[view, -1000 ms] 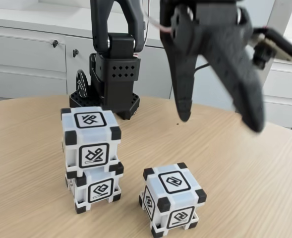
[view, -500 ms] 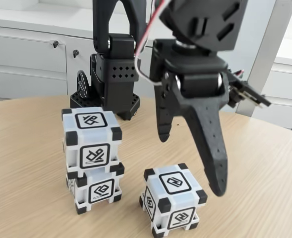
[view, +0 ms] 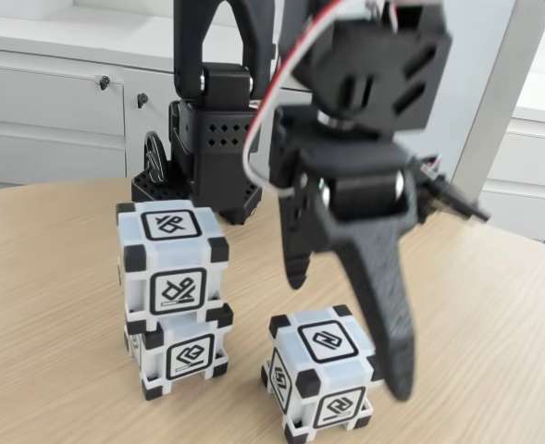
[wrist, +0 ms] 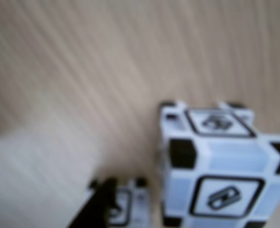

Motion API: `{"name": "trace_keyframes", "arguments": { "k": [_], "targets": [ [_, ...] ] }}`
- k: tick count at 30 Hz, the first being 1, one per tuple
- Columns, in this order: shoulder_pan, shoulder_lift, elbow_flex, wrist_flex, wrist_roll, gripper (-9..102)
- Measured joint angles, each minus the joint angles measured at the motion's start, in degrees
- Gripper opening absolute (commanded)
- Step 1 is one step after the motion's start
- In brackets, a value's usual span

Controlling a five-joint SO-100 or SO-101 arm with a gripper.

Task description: Stack cubes from left to right.

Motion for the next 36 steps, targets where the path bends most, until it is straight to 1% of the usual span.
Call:
{"name": "trace_keyframes", "arguments": {
  "k": [6, 11, 24, 29, 36],
  "targets": [
    [1.49, -0.53, 1.93, -2.99, -0.09, 36],
    [3.43, -3.69, 2.29, -5.19, -0.09, 33],
    [5.10, -4.13, 2.37, -5.71, -1.23, 33],
    [4.92, -4.13, 2.37, -7.29, -1.85, 34],
    [4.57, -4.13, 2.37, -7.38, 0.09, 33]
  ]
}}
